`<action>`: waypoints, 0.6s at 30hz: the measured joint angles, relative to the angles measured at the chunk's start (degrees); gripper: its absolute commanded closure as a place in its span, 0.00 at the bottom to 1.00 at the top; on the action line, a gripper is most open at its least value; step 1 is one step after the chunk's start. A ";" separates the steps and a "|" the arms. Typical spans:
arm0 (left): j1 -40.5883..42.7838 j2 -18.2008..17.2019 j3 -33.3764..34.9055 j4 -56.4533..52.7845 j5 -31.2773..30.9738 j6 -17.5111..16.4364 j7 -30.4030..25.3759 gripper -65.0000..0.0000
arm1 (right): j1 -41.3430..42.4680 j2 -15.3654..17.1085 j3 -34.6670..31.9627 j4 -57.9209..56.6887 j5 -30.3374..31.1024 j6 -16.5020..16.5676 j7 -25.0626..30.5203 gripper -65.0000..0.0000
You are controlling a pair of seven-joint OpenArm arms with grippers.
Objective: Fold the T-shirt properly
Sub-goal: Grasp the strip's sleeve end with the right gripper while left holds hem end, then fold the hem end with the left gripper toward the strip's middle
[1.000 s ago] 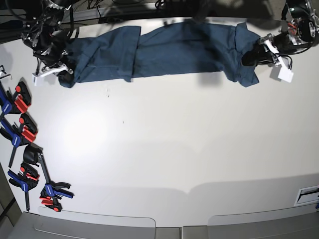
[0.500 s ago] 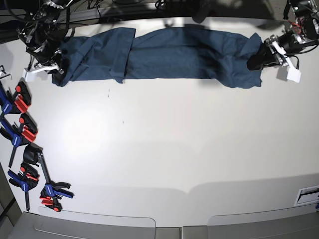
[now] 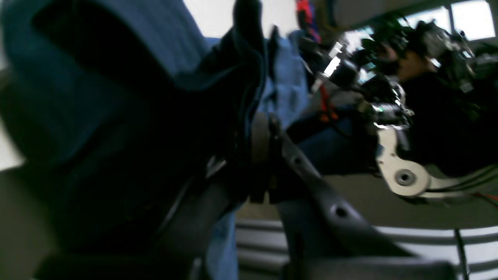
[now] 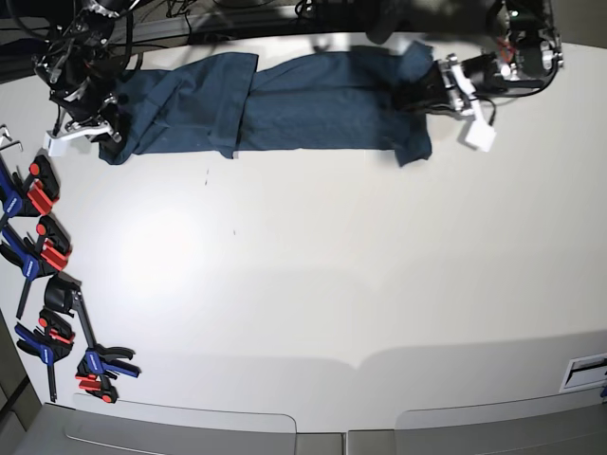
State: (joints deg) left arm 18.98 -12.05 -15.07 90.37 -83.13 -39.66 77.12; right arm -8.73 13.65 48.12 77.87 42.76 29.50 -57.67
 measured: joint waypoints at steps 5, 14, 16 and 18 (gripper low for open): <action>-3.04 2.97 6.10 0.02 0.02 0.02 -0.22 1.00 | 0.00 0.02 0.00 0.00 0.26 -0.02 -0.02 1.00; -8.66 7.41 14.56 0.02 6.43 0.02 -2.62 1.00 | 0.00 0.02 0.00 0.00 0.31 -0.02 -0.24 1.00; -9.49 8.31 16.11 0.02 8.70 0.04 -4.09 1.00 | 0.00 0.02 0.00 0.00 0.31 -0.02 -0.24 1.00; -10.23 8.59 17.66 0.02 11.43 0.04 -4.35 1.00 | 0.00 0.02 0.00 0.00 0.31 -0.02 -0.24 1.00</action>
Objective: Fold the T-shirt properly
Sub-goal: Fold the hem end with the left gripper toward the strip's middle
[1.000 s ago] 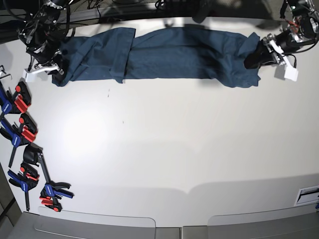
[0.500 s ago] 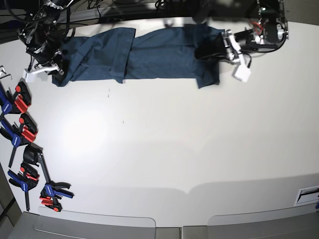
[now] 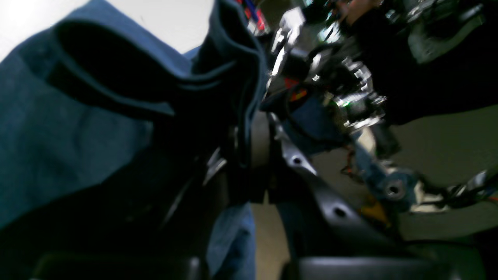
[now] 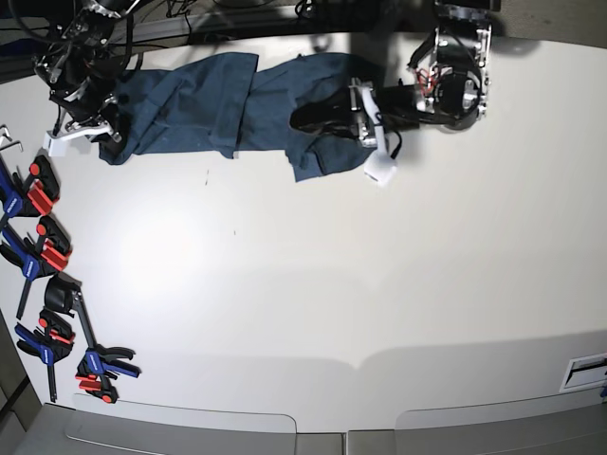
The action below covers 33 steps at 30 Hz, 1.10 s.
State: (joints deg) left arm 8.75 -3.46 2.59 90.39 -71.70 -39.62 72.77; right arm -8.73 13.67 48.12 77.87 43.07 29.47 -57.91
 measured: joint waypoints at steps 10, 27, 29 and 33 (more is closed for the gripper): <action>-0.02 0.46 3.82 0.00 7.67 0.02 -3.65 1.00 | 0.00 0.00 0.00 0.00 0.00 0.00 0.02 1.00; -0.04 0.48 3.85 0.00 10.51 0.04 -5.79 1.00 | 0.00 0.00 0.00 0.00 0.00 0.00 0.02 1.00; -0.04 0.46 4.00 0.00 10.62 0.04 -5.95 1.00 | 0.00 0.00 0.00 0.00 0.00 0.00 0.02 1.00; -0.04 0.61 5.31 0.00 16.81 0.11 -9.01 1.00 | 0.00 0.00 0.00 0.00 0.00 0.00 0.02 1.00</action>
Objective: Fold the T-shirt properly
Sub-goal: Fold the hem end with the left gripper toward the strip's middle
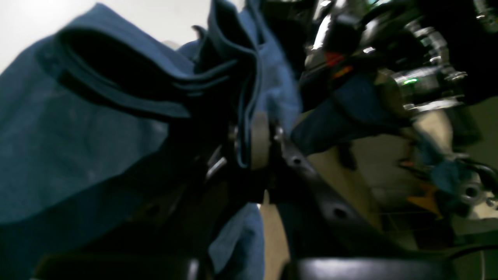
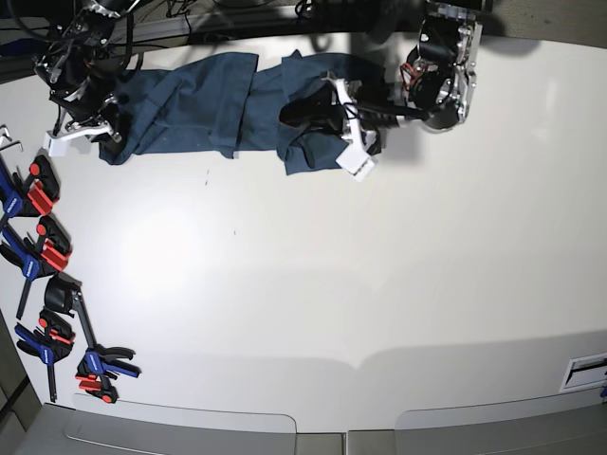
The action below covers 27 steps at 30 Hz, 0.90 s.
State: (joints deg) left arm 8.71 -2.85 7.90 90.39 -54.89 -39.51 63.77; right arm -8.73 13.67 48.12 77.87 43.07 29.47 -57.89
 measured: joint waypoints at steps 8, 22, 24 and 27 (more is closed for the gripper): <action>0.00 0.00 3.52 0.00 0.76 0.02 -0.79 1.00 | 0.00 0.00 0.00 0.00 0.00 0.02 -0.02 1.00; -0.04 0.00 5.97 0.00 0.76 0.02 -4.79 0.64 | 0.00 0.00 0.00 0.00 0.00 0.00 0.00 1.00; 0.00 -0.02 5.97 0.00 0.76 0.02 -5.51 0.64 | 0.00 0.00 0.00 0.00 0.00 0.00 0.00 1.00; -0.02 -0.02 5.97 0.00 0.74 0.02 -7.02 0.63 | 0.00 0.00 0.00 0.00 0.00 0.00 0.00 1.00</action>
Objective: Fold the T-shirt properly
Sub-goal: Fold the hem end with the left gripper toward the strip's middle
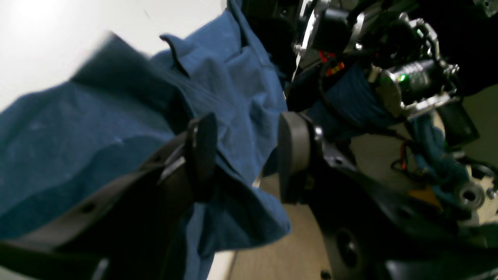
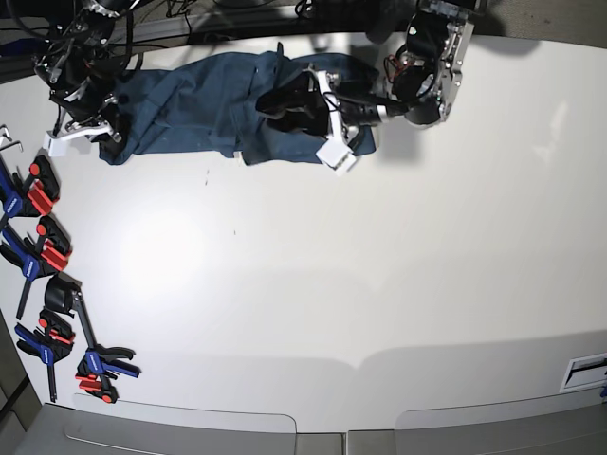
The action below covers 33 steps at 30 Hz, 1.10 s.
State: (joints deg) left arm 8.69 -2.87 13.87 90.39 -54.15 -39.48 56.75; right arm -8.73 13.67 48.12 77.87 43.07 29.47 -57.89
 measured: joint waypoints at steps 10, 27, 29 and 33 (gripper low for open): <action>-0.79 0.00 0.00 0.00 6.23 0.00 0.09 0.64 | 0.00 0.02 0.00 0.00 0.00 0.02 -1.44 1.00; 1.14 -0.02 0.70 0.00 22.71 0.00 -6.60 0.84 | 0.00 0.02 0.00 0.00 0.00 0.00 -1.70 1.00; 1.14 -0.02 1.64 0.00 24.46 0.02 -6.34 0.84 | 0.00 0.02 0.00 0.00 0.00 0.00 -1.70 1.00; 1.11 -0.11 7.32 0.00 30.12 0.04 -6.67 0.84 | 0.00 0.02 0.00 0.00 0.00 0.00 -1.70 1.00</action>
State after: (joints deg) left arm 9.80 -2.98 21.19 90.39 -24.03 -39.44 50.09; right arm -8.73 13.69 48.12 77.87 43.07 29.47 -59.59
